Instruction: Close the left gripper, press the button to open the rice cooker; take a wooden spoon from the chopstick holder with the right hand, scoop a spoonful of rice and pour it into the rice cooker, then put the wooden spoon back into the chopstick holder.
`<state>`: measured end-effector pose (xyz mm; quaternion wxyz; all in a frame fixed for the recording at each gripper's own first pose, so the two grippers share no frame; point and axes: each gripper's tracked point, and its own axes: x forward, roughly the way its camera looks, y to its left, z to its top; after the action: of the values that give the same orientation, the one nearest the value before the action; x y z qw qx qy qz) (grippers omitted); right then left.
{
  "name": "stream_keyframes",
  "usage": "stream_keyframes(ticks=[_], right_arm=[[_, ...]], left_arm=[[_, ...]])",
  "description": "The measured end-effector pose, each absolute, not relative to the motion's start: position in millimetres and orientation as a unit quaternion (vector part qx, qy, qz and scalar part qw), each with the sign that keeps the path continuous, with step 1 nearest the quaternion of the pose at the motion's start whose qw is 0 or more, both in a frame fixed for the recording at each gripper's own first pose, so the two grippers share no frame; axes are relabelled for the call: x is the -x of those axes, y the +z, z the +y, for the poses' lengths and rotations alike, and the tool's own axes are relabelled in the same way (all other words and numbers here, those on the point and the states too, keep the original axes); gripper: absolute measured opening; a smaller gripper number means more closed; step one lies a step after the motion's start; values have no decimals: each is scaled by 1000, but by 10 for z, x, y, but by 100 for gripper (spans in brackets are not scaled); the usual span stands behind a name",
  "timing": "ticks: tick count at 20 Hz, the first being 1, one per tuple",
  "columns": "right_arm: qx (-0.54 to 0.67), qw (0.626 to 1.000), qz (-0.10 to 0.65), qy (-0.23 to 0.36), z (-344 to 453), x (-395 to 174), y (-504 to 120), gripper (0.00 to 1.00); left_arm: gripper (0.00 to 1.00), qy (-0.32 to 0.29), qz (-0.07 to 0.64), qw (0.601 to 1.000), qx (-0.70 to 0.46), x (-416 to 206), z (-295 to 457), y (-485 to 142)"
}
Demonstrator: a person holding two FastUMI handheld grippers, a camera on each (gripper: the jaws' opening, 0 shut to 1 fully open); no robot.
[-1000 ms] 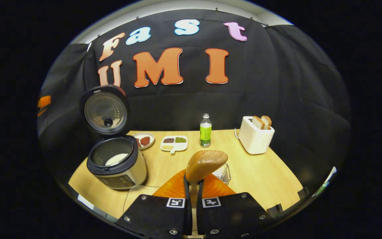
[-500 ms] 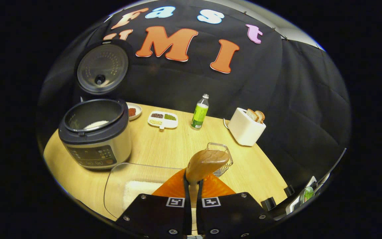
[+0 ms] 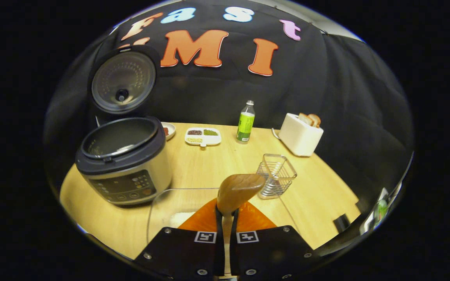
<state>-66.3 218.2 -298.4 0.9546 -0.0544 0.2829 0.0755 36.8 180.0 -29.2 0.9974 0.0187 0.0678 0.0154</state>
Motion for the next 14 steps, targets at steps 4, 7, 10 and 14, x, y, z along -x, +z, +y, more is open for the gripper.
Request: stream_keyframes(ticks=[4, 7, 10, 14], right_arm=[[-46, 950, 299, 81, 2309, 711, -3020, 5], [-58, 949, 299, 81, 2308, 706, -3015, 4], [-97, 944, 306, 79, 2296, 697, -3020, 5], [-161, 932, 317, 70, 2206, 650, -3074, 5]], left_arm=[[97, 9, 72, 997, -14, -423, 1776, -351], [97, 0, 74, 997, -15, -458, 1712, -381], [97, -7, 77, 997, -18, -477, 1651, -406], [97, -11, 77, 997, -19, -524, 1616, -415]])
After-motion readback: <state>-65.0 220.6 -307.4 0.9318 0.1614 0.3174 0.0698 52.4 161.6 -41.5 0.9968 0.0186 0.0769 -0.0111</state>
